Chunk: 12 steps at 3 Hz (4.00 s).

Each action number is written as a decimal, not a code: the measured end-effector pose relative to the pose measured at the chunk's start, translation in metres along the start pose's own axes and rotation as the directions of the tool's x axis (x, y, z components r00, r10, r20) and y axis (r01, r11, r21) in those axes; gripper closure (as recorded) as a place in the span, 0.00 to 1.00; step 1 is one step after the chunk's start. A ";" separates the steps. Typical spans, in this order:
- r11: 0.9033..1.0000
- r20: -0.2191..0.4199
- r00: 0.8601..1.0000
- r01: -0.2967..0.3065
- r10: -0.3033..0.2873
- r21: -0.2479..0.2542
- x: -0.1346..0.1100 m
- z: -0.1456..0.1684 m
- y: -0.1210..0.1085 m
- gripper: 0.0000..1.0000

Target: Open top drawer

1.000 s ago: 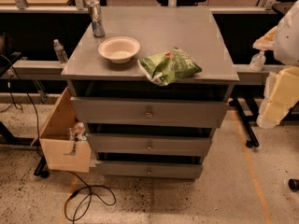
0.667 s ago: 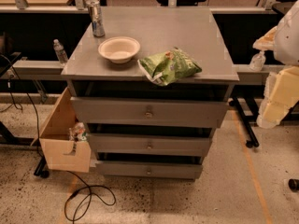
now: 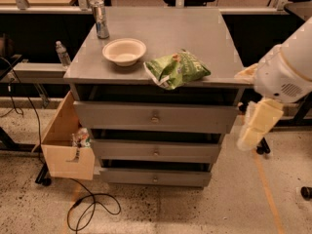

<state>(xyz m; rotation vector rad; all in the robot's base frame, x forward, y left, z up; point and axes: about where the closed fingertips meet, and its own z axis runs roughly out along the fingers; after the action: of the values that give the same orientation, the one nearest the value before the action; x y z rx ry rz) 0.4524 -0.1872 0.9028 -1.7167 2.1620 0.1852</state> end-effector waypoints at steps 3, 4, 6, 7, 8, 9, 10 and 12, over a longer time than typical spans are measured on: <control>0.986 0.244 0.959 0.160 -0.145 -0.040 -0.046 0.125 -0.033 0.00; 0.986 0.244 0.959 0.160 -0.145 -0.040 -0.046 0.125 -0.033 0.00; 0.976 0.329 0.932 0.195 -0.153 -0.097 -0.027 0.173 -0.050 0.00; 0.967 0.359 0.914 0.238 -0.190 -0.094 -0.027 0.191 -0.068 0.00; 0.959 0.365 0.904 0.270 -0.221 -0.087 -0.027 0.212 -0.084 0.00; 0.954 0.355 0.901 0.293 -0.251 -0.069 -0.030 0.228 -0.095 0.00; 0.953 0.337 0.904 0.298 -0.263 -0.056 -0.029 0.240 -0.101 0.00; 0.957 0.290 0.921 0.285 -0.259 -0.051 -0.024 0.266 -0.112 0.00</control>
Offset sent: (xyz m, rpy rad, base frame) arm 0.0716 0.0831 -0.1028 0.2320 -0.0662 0.2669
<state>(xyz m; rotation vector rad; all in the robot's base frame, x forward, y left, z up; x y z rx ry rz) 0.6190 -0.1060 0.6808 -1.8922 1.7166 0.4311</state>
